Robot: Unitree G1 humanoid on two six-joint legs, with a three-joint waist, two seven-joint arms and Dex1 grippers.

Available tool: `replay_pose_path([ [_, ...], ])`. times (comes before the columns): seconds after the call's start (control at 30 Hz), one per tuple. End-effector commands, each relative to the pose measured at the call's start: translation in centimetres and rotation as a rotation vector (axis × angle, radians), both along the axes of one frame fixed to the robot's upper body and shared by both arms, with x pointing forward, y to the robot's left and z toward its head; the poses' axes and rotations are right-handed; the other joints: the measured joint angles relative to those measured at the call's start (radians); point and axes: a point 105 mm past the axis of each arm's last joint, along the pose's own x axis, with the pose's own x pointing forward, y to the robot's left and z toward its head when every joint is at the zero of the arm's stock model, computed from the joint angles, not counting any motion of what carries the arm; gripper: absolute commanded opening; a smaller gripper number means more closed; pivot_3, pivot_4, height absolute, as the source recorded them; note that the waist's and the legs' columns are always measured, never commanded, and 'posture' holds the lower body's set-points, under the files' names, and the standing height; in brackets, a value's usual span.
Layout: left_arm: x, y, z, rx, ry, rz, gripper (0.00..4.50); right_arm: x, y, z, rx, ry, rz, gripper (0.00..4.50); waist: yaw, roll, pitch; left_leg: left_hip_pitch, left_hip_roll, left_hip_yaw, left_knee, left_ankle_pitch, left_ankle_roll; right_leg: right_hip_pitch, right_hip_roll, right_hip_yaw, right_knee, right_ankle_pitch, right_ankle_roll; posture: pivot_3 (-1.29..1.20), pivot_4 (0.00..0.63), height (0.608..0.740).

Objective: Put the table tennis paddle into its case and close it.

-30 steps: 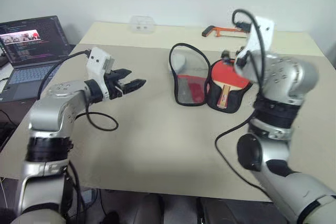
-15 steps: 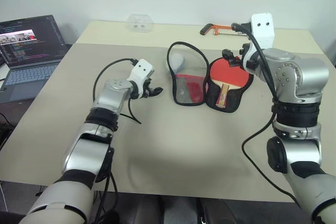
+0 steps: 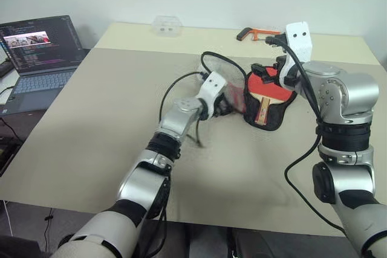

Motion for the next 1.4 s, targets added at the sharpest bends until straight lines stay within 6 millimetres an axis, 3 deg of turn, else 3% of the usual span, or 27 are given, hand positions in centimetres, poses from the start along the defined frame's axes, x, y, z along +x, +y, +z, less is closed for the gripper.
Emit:
replay_pose_path([
  [0.03,-0.7,-2.5,3.5,-0.016,-0.14,-0.04,3.68,-0.4,-1.6,4.0,0.021,-0.149,-0.052,4.47,0.0,0.0,0.0,0.0,0.0,0.0,0.0,0.0,0.0,0.0,0.0,0.0,0.0,0.0,0.0,0.0,0.15,0.74],
  [0.17,-1.8,-5.1,3.0,0.027,-0.158,-0.113,3.68,-0.5,-3.6,5.3,0.014,-0.198,-0.115,4.47,-0.001,0.0,0.0,0.0,0.0,0.0,0.0,0.0,0.0,0.0,0.0,0.0,0.0,0.0,0.0,0.0,0.15,0.74],
  [0.3,-3.1,-6.9,0.2,0.102,-0.096,-0.17,3.68,-0.7,-6.5,6.8,0.001,-0.248,-0.207,4.47,-0.001,0.0,0.0,0.0,-0.001,0.001,-0.001,0.0,0.0,0.0,0.0,0.0,0.0,0.0,0.0,0.0,0.15,0.74],
  [0.37,-3.5,-7.2,-0.6,0.114,-0.09,-0.17,3.68,-0.8,-7.6,7.4,-0.006,-0.261,-0.234,4.47,-0.002,0.0,0.0,0.0,-0.001,0.001,-0.001,0.0,0.0,0.0,0.0,0.001,0.0,0.0,0.0,0.0,0.15,0.74],
  [0.47,-3.2,-6.5,0.4,0.037,-0.054,-0.137,3.68,-1.0,-9.1,7.1,0.035,-0.229,-0.253,4.47,-0.006,0.0,0.0,0.001,-0.001,0.001,-0.001,0.0,0.001,0.0,0.001,0.001,0.0,0.0,0.0,0.0,0.15,0.74],
  [0.53,-3.1,-4.9,2.9,-0.01,-0.108,-0.16,3.68,-1.0,-9.4,5.6,0.173,-0.138,-0.192,4.47,-0.009,0.0,0.0,0.001,-0.001,0.002,-0.001,0.0,0.001,0.0,0.001,0.002,0.001,0.0,0.0,0.0,0.15,0.74],
  [0.67,-6.0,-0.4,8.8,-0.169,-0.118,-0.358,3.68,-2.0,-8.9,-0.7,0.35,0.155,-0.022,4.47,-0.012,0.001,0.0,0.002,0.001,0.002,-0.001,0.001,-0.001,0.0,0.003,0.002,0.002,0.0,0.0,0.0,0.15,0.74],
  [0.77,-8.3,3.5,9.9,-0.161,-0.076,-0.454,3.68,-3.5,-7.8,-4.6,0.45,0.322,0.075,4.47,-0.013,0.002,-0.001,0.004,0.002,0.002,-0.002,0.002,-0.002,0.001,0.003,0.002,0.001,0.0,0.0,0.0,0.15,0.74],
  [0.87,-9.2,7.0,9.4,-0.151,0.001,-0.45,4.47,-5.3,-6.5,-7.4,0.524,0.435,0.168,4.5,-0.013,0.003,-0.001,0.004,0.002,0.002,-0.001,0.002,-0.002,0.003,0.002,0.002,0.001,0.0,0.0,0.0,0.15,0.74],
  [0.97,-10.4,9.8,8.3,-0.115,0.069,-0.444,4.47,-6.5,-6.4,-10.0,0.586,0.501,0.173,4.5,-0.012,0.003,-0.001,0.008,0.002,0.0,0.0,0.002,-0.002,0.008,0.002,0.001,0.0,0.0,0.0,0.0,0.15,0.74],
  [1.07,-11.0,11.9,7.2,-0.076,0.111,-0.409,4.47,-6.7,-6.8,-10.9,0.703,0.5,0.166,4.5,-0.011,0.003,-0.001,0.009,0.001,-0.003,0.001,0.0,0.0,0.011,0.002,0.0,0.0,0.0,0.0,0.0,0.15,0.74],
  [1.27,-9.2,14.7,3.2,0.154,0.052,-0.215,4.47,-6.1,-7.8,-12.6,0.879,0.501,0.07,4.5,-0.007,0.003,-0.001,0.011,0.001,-0.003,0.001,0.0,0.001,0.012,0.002,0.0,0.0,0.0,0.0,0.0,0.15,0.74],
  [1.4,-9.5,14.7,1.2,0.23,0.05,-0.208,4.47,-5.8,-8.8,-14.2,0.908,0.509,-0.022,4.5,-0.007,0.002,-0.002,0.011,0.001,-0.002,0.001,0.0,0.001,0.012,0.002,0.001,0.0,0.0,0.0,0.0,0.15,0.74],
])
